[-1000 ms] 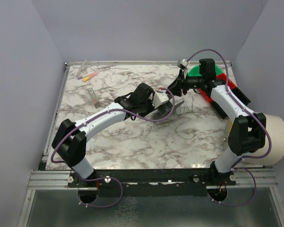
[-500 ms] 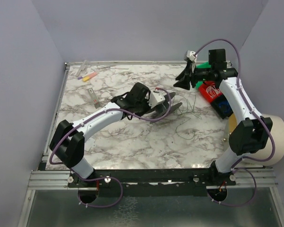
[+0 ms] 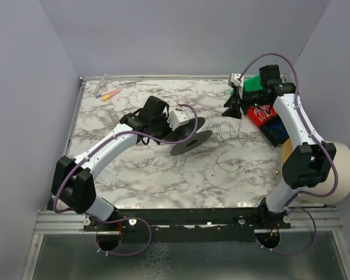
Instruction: Wrap the cables
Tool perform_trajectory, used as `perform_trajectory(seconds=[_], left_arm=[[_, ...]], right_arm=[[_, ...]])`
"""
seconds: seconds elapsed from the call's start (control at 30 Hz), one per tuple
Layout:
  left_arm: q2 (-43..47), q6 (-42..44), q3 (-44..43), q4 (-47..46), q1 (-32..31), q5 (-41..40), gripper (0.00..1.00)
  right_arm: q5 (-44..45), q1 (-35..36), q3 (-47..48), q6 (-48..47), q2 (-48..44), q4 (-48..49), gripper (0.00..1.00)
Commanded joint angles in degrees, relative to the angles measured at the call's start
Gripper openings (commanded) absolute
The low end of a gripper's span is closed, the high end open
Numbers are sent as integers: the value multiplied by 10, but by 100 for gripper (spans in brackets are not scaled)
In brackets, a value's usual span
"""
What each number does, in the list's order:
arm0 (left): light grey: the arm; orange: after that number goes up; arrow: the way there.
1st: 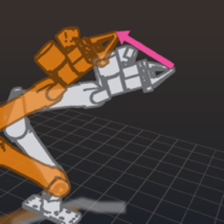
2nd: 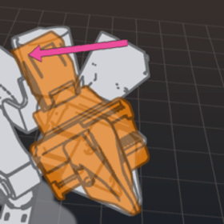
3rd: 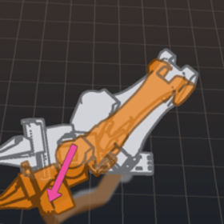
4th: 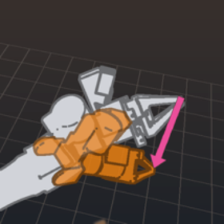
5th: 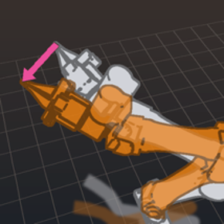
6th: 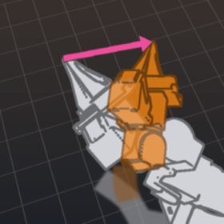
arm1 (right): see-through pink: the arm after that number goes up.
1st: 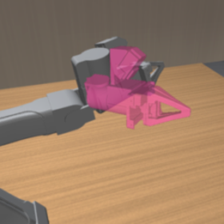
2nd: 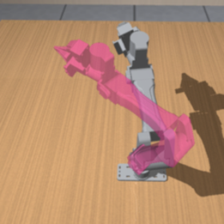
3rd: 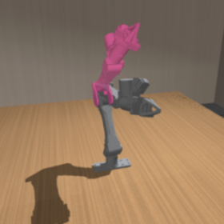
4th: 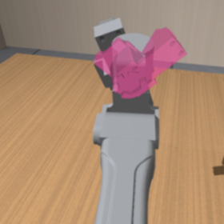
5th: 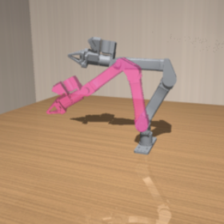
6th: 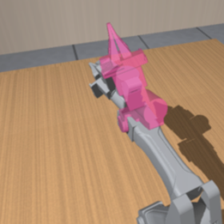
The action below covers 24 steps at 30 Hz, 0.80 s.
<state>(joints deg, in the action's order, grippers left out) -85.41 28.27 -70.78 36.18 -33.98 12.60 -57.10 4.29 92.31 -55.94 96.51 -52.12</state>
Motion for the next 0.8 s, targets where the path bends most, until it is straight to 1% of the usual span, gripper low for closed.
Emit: perform_trajectory(seconds=[0.0, 0.07, 0.13, 0.23, 0.37, 0.4, 0.47, 0.5, 0.53, 0.6, 0.67, 0.77], left_arm=[[27, 10, 10, 6, 14, 40, 0], [28, 3, 14, -2, 18, 31, 0], [28, -5, 22, -13, 22, 16, 0], [33, -7, 30, -24, 29, -7, 0], [45, -6, 32, -27, 60, -3, 0], [47, -5, 33, -27, 65, -2, 0], [51, -6, 37, -27, 73, 2, 0], [54, -7, 41, -27, 77, 3, 0], [58, -7, 43, -27, 81, 5, 0], [65, -10, 48, -27, 90, 12, 0], [69, -13, 52, -28, 98, 17, 0], [71, -19, 58, -33, 104, 20, 0]], right_arm=[[60, 24, 5, -78, 19, -79, 50], [90, 42, -1, -89, 21, -89, 50], [109, 52, -16, -81, 22, -78, 49], [106, 52, -30, -53, 27, -56, 50], [72, 53, -34, 33, 37, -8, 49], [59, 55, -31, 26, 41, -14, 49], [40, 64, -27, -61, 49, -74, 49], [47, 71, -34, -108, 51, -111, 49], [62, 77, -48, -128, 49, -114, 49], [94, 87, -88, -133, 41, -83, 49], [123, 95, -129, -111, 33, -32, 50], [149, 102, -171, -102, 28, 1, 50]])
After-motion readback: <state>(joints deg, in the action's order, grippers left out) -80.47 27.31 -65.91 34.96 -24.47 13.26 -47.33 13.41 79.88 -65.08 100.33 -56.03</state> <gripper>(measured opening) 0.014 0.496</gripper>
